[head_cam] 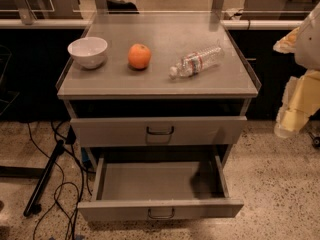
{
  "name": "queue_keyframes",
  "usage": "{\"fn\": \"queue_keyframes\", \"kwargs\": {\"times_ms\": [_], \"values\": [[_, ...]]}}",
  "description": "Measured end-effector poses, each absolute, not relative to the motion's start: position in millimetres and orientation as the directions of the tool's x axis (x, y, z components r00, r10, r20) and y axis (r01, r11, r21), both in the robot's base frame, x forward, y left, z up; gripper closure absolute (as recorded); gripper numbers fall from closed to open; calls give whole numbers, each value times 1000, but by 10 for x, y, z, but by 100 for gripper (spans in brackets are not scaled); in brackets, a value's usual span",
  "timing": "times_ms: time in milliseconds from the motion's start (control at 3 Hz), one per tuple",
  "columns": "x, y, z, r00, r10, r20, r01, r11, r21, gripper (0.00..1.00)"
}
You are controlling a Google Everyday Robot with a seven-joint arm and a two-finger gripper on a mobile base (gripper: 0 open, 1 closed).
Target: Close middle drawer
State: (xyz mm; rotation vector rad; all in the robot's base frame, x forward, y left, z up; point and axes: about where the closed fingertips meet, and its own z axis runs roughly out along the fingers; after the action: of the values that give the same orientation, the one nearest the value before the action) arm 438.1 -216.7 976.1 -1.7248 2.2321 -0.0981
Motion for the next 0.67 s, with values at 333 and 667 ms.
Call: {"fn": "queue_keyframes", "kwargs": {"times_ms": [333, 667], "values": [[4381, -2167, 9761, -222, -953, -207, -931, 270, -245, 0], [4381, -2167, 9761, -222, -953, -207, -931, 270, -245, 12]]}}
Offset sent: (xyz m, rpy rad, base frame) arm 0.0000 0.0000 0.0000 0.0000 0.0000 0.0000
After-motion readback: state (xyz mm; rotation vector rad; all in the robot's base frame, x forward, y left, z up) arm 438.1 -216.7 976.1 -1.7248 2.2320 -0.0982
